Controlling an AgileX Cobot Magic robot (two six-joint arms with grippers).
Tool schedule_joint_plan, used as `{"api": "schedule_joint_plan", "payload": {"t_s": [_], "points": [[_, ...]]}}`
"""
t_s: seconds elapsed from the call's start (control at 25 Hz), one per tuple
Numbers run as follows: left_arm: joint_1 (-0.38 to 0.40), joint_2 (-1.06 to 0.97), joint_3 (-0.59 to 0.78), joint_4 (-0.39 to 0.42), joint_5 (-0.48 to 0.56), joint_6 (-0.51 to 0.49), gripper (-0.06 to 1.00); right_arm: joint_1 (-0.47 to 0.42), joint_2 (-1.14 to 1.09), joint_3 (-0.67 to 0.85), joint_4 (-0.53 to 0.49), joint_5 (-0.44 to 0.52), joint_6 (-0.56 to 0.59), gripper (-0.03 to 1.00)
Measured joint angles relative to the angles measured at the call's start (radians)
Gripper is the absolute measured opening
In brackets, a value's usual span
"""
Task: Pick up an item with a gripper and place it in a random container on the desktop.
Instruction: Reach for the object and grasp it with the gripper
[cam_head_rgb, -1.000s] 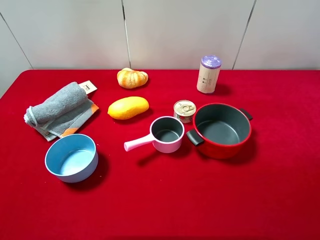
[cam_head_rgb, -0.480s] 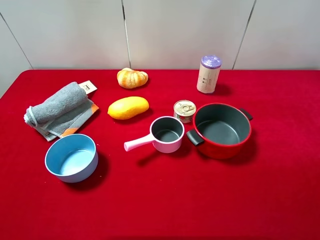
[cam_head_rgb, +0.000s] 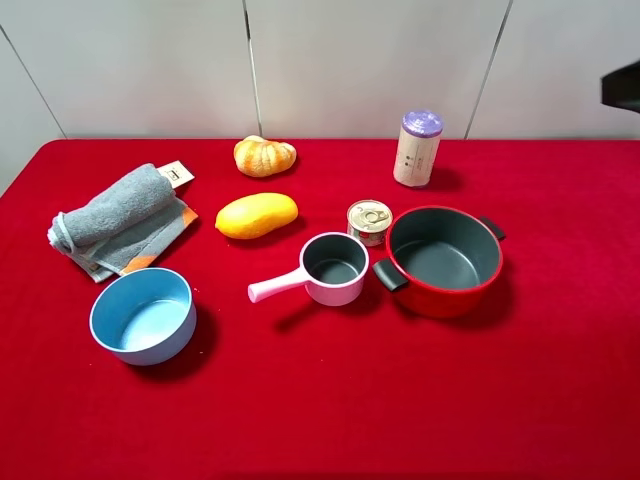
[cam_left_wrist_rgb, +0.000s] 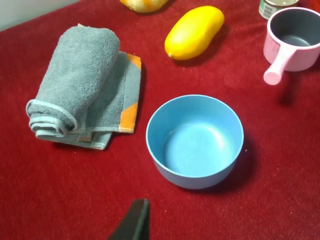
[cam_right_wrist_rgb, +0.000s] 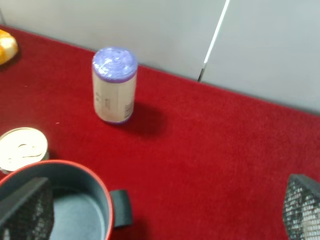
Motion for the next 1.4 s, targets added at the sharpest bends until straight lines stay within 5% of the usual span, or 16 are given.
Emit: {"api": "schedule_joint_plan", "payload": {"t_s": [0.36, 0.96, 1.4], "points": [[0.000, 0.000, 0.000, 0.000, 0.000, 0.000, 0.99, 0.001, 0.200, -0.066, 0.000, -0.125, -0.018, 0.69], [0.000, 0.000, 0.000, 0.000, 0.000, 0.000, 0.99, 0.150, 0.453, -0.075, -0.001, -0.440, -0.018, 0.69], [0.000, 0.000, 0.000, 0.000, 0.000, 0.000, 0.99, 0.175, 0.648, -0.247, 0.012, -0.405, -0.018, 0.69]]}}
